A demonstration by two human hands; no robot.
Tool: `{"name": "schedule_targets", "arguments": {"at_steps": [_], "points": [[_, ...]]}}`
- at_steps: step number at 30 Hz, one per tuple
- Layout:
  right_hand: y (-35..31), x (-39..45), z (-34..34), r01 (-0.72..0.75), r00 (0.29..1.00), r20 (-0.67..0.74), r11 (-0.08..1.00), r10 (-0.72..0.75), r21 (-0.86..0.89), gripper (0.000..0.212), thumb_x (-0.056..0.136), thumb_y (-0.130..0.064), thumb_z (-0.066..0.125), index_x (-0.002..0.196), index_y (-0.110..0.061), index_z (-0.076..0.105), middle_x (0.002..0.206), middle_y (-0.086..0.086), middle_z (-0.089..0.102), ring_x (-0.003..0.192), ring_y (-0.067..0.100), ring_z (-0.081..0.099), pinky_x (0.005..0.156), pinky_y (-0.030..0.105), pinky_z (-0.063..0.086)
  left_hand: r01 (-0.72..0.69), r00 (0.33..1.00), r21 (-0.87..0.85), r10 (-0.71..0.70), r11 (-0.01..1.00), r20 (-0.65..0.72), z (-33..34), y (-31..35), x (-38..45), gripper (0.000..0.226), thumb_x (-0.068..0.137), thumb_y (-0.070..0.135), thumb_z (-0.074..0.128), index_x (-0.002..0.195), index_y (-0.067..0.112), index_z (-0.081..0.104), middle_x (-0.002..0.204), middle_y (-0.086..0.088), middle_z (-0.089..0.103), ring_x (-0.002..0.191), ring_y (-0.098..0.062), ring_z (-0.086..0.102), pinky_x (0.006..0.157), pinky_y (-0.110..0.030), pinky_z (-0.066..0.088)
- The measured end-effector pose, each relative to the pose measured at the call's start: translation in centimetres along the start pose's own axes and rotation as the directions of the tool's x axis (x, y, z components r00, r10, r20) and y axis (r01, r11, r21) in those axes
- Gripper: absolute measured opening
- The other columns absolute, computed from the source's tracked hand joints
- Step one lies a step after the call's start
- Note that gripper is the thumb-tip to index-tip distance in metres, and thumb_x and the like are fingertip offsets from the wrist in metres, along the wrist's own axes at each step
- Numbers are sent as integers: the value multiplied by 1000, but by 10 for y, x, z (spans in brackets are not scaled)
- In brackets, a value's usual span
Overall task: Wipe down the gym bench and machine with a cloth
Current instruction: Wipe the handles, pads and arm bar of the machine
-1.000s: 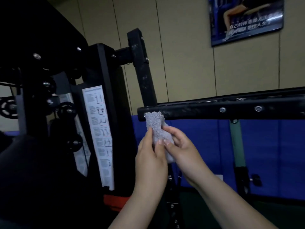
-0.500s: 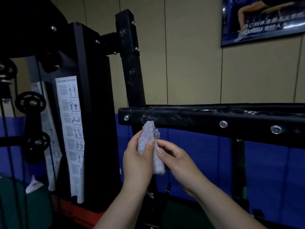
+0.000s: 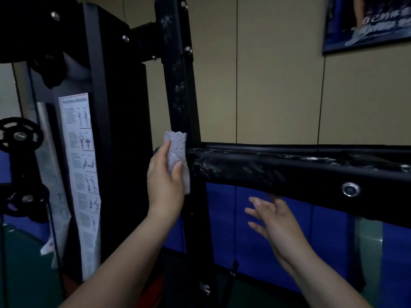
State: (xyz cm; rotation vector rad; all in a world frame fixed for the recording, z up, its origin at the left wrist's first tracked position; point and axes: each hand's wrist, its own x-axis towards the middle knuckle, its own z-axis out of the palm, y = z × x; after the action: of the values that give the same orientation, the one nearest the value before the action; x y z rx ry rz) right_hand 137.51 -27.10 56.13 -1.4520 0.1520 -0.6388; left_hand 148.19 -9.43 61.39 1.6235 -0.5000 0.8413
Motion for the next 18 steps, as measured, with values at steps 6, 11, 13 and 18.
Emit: {"name": "schedule_targets", "arguments": {"at_steps": [6,11,13,18], "points": [[1,10,-12,100,992,-83,995,-98,23,12,96,-24,51,104,-28,59,111,-5,65,96,11,67,71,26,54,-225,972,399,233,889,28,34,-41,17,52,93,-2,48,141,17,44,142,-4,41,109,-25,32,92,-20,27],[-2,9,-23,101,992,-73,994,-103,-38,15,98,-19,48,101,-26,62,105,-5,70,91,11,68,67,22,57,-177,980,341,199,923,-31,50,-30,7,53,93,-5,45,143,14,40,143,-9,37,122,-30,34,95,-2,7],[-4,7,-27,90,994,-64,995,-93,-49,16,98,-18,48,100,-23,63,102,-5,70,89,10,68,65,19,57,-180,981,279,193,943,-20,54,-23,1,48,96,2,44,143,14,39,144,-10,36,124,-26,32,95,3,7],[-9,0,-40,74,996,-42,996,-76,-50,14,97,-20,50,98,-21,64,103,-5,71,86,8,69,65,21,56,-282,959,193,270,940,86,68,5,-19,46,98,8,43,143,16,39,146,-5,34,115,-7,22,89,9,7]]}}
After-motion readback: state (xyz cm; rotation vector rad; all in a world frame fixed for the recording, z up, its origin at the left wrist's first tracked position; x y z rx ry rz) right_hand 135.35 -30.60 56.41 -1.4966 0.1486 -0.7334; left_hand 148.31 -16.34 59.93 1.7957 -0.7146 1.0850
